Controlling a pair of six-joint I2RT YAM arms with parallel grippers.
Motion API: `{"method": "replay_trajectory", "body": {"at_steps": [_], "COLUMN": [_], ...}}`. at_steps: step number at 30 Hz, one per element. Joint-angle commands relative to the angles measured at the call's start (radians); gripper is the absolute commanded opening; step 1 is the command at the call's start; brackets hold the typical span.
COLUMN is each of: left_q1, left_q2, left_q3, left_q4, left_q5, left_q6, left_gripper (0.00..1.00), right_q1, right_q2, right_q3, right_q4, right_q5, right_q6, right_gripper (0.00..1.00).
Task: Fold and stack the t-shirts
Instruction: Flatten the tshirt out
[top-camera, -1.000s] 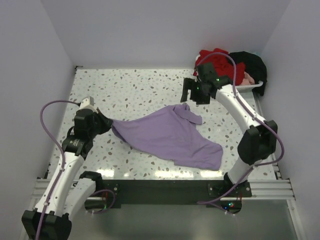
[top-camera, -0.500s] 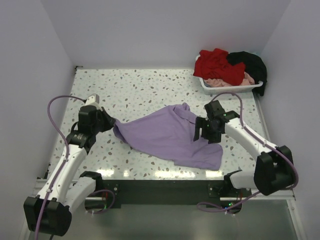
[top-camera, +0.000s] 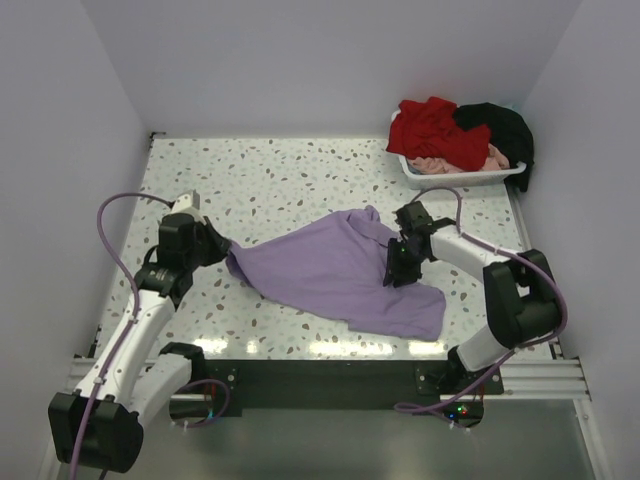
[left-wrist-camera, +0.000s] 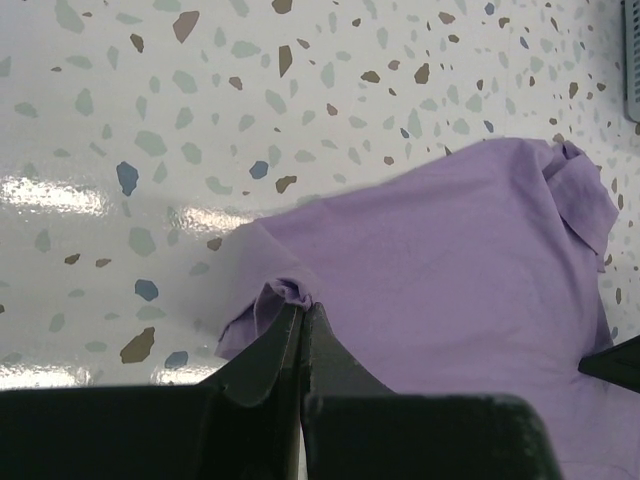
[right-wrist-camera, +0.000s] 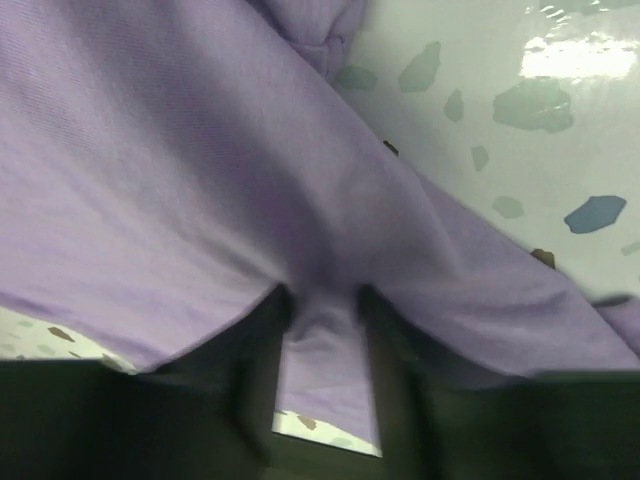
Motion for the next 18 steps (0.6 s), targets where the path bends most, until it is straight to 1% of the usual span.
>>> {"method": "replay_trajectory", "body": {"at_steps": [1, 2, 3, 4, 7, 10, 11, 12, 13, 15, 16, 17, 18], "left_q1": [0.007, 0.007, 0.007, 0.007, 0.007, 0.007, 0.007, 0.007, 0.007, 0.007, 0.007, 0.007, 0.007], "left_q2": [-0.011, -0.009, -0.009, -0.006, 0.004, 0.009, 0.011, 0.012, 0.012, 0.008, 0.009, 0.006, 0.006], "left_q3": [-0.017, -0.017, -0.016, -0.012, 0.009, 0.044, 0.056, 0.067, 0.090, 0.119, 0.126, 0.130, 0.133], "left_q4": [0.040, 0.040, 0.040, 0.039, 0.026, 0.011, 0.002, -0.007, -0.012, -0.027, -0.029, -0.026, -0.026], "left_q5": [-0.016, -0.019, -0.022, -0.027, -0.041, -0.108, -0.142, -0.162, -0.183, -0.254, -0.274, -0.307, -0.320], "left_q6": [-0.009, -0.009, -0.007, 0.000, 0.026, 0.049, 0.055, 0.060, 0.072, 0.083, 0.092, 0.095, 0.095], "left_gripper": [0.00, 0.00, 0.00, 0.00, 0.00, 0.00, 0.00, 0.00, 0.00, 0.00, 0.00, 0.00, 0.00], "right_q1": [-0.003, -0.001, -0.003, -0.003, -0.003, -0.001, -0.003, -0.004, -0.003, -0.003, -0.001, -0.001, -0.001], "right_q2": [0.008, 0.005, 0.000, -0.007, -0.013, -0.012, -0.010, 0.003, 0.016, 0.074, 0.098, 0.132, 0.196], "right_q3": [-0.005, -0.002, 0.003, 0.023, 0.083, 0.216, 0.298, 0.343, 0.433, 0.523, 0.607, 0.647, 0.729], "right_q4": [0.029, 0.026, 0.018, 0.009, -0.041, -0.093, -0.104, -0.123, -0.129, -0.146, -0.147, -0.152, -0.166], "right_q5": [-0.029, -0.024, -0.021, -0.015, 0.008, 0.025, 0.030, 0.048, 0.056, 0.060, 0.054, 0.045, 0.030], "right_q6": [-0.012, -0.009, -0.006, -0.007, -0.015, -0.013, -0.013, -0.013, -0.013, -0.022, -0.026, -0.032, -0.039], "right_gripper": [0.29, 0.18, 0.02, 0.00, 0.00, 0.00, 0.00, 0.00, 0.00, 0.00, 0.00, 0.00, 0.00]}}
